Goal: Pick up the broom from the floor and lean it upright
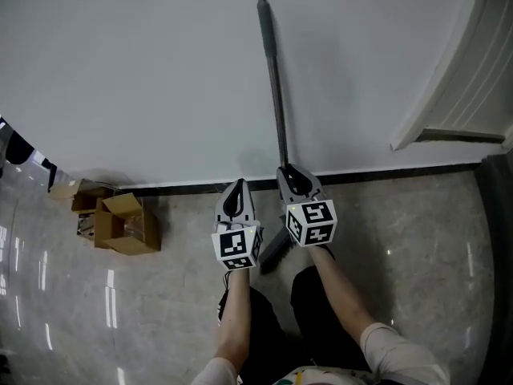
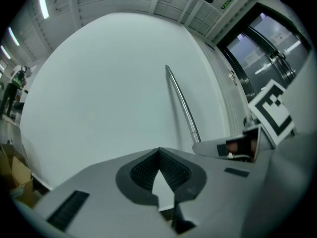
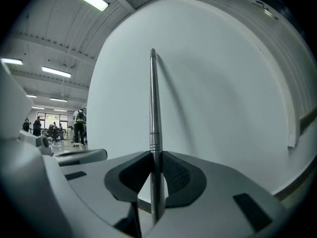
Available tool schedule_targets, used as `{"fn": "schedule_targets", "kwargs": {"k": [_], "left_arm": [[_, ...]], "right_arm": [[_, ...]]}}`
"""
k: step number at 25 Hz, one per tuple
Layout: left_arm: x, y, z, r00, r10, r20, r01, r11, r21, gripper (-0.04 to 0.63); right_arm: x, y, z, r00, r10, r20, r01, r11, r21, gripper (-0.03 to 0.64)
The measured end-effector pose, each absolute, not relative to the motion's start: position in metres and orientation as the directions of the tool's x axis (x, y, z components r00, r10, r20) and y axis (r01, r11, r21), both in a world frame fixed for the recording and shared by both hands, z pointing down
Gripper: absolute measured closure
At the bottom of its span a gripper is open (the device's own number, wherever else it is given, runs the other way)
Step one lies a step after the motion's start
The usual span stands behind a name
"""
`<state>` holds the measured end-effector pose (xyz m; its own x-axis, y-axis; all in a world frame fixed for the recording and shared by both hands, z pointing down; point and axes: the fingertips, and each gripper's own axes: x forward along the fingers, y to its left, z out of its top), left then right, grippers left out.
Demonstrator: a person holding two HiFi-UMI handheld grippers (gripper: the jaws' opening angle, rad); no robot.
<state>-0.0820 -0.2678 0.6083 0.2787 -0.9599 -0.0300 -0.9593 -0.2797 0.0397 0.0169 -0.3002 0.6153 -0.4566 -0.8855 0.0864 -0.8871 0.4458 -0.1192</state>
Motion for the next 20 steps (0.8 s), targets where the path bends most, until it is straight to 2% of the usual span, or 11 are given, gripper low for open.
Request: {"fn": "schedule_targets", "kwargs": {"k": [3,5,11,16,20], "left_arm": [[-0.085,-0.269,0.599,0.262,-0.964,-0.048,-0.965,-0.263,0.007,0.551],[-0.091,-0.268,0.593,0.241,-0.968,-0.073,-0.969,-0.244,0.038,0.551],[-0.106,-0.270,0.611,0.170,-0.985,-0.022,-0.981,-0.172,0.094,0.551],[-0.098,-0.275,0.602,0.194,-0.980,-0.051,-0.973,-0.199,0.116,0.551],[-0.099,-0.271,0.606,0.198,-0.980,-0.039,-0.974,-0.201,0.103,0.551]], "right_arm": [[0.020,-0.306,0.615,-0.434,-0.897,0.088,-0.898,0.422,-0.129,0.532],[0.028,-0.308,0.613,-0.392,-0.915,0.093,-0.917,0.380,-0.123,0.532],[0.044,-0.304,0.606,-0.232,-0.970,0.078,-0.966,0.221,-0.132,0.532],[0.038,-0.314,0.610,-0.304,-0.949,0.083,-0.948,0.294,-0.120,0.534],[0.043,-0.314,0.617,-0.298,-0.951,0.084,-0.947,0.283,-0.152,0.534]]}}
